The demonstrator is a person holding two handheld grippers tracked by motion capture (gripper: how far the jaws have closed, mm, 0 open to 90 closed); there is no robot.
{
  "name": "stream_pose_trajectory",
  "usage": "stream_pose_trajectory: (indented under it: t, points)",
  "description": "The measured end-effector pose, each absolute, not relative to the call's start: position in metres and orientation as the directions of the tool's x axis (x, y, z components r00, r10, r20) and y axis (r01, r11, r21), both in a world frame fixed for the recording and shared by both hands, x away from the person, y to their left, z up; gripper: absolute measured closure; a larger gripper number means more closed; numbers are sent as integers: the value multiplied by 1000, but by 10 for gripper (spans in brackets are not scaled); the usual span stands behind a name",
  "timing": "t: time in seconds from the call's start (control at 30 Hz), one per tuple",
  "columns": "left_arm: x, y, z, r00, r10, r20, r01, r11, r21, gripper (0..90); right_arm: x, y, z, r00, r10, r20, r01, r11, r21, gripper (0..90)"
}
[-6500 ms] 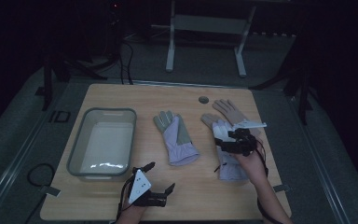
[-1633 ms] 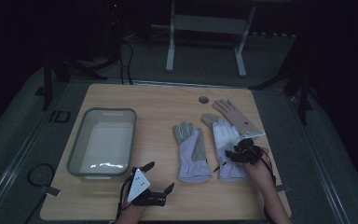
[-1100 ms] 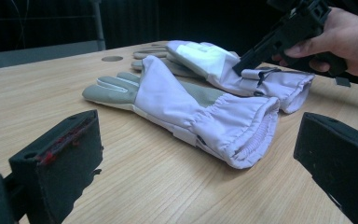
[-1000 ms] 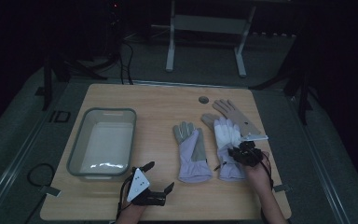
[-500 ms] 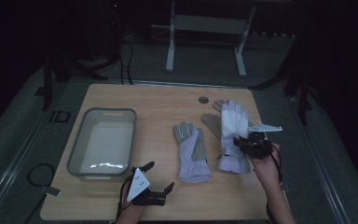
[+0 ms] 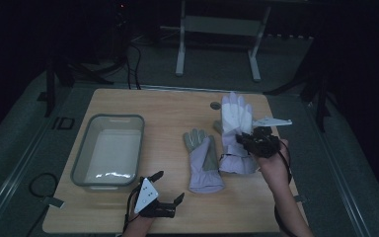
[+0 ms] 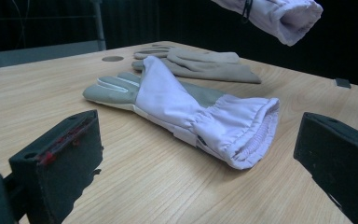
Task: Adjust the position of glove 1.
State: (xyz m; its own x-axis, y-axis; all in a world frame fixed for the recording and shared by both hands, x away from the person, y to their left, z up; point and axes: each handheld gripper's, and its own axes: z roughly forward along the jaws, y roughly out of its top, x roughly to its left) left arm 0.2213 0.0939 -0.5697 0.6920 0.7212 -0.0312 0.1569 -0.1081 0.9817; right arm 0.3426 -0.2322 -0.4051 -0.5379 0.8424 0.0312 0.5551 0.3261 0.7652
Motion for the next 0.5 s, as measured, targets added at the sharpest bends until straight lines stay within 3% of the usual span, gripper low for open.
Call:
stream_pose_trajectory:
  t: [0.23, 0.5]
  points:
    - [221, 94, -570, 692, 721, -31, 156, -107, 982, 12, 338, -192, -413, -585, 810, 44, 559, 364, 745, 791]
    - [221, 94, -570, 693, 720, -31, 156, -107, 982, 12, 332, -165, -430, -579, 814, 42, 586, 380, 715, 791]
